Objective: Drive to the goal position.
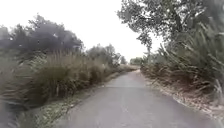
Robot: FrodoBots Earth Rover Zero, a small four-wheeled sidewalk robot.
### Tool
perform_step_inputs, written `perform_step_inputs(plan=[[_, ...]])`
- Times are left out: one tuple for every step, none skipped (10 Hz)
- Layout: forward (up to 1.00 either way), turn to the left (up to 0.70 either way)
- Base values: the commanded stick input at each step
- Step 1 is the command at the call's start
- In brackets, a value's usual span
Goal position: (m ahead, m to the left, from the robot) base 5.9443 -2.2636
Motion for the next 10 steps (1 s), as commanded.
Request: perform_step_inputs(plan=[[0.70, -0.28], [0.70, -0.16], [0.70, -0.05], [0.70, 0.00], [0.70, 0.00], [0.70, 0.00], [0.70, -0.33], [0.70, -0.30], [0.70, 0.00], [0.70, 0.00]])
